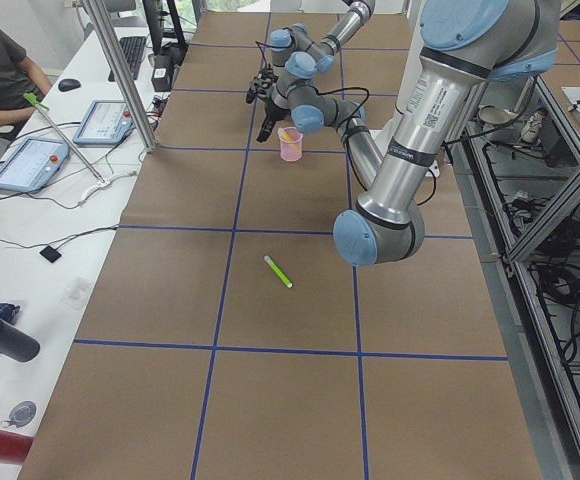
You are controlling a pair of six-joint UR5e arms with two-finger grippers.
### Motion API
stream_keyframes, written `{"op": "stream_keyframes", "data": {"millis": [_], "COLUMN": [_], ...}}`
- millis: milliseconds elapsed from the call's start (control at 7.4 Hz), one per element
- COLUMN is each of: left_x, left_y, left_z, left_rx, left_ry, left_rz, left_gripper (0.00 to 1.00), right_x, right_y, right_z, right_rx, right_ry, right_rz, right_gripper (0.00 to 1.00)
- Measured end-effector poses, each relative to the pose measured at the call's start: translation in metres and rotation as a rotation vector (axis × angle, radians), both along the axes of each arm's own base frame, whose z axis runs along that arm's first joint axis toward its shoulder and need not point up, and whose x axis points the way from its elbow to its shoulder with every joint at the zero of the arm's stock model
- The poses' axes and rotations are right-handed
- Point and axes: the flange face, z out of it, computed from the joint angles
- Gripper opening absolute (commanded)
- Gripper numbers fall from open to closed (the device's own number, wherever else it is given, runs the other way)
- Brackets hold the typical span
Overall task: Collect pens into pen holder
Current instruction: 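Grasp the purple marker with the right gripper while the left gripper withdraws, then lift the purple marker and carry it over the cup with the right gripper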
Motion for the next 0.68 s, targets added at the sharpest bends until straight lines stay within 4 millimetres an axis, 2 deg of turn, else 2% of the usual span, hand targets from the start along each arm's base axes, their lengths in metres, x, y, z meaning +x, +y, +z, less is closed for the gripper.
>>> {"op": "stream_keyframes", "data": {"millis": [135, 270, 675], "left_x": [-0.0002, -0.0002, -0.0003], "left_y": [0.0000, 0.0000, 0.0000], "left_z": [0.0000, 0.0000, 0.0002], "left_rx": [0.000, 0.001, 0.001], "left_ry": [0.001, 0.001, 0.001], "left_rz": [0.000, 0.000, 0.000], "left_gripper": [0.77, 0.77, 0.77], "right_x": [-0.0027, -0.0037, -0.0034], "right_y": [0.0021, 0.0032, 0.0049], "right_z": [0.0008, 0.0008, -0.0035], "right_rx": [0.000, 0.000, 0.008], "right_ry": [0.001, 0.000, -0.008], "right_rz": [-0.006, -0.008, -0.015], "right_gripper": [0.32, 0.00, 0.00]}}
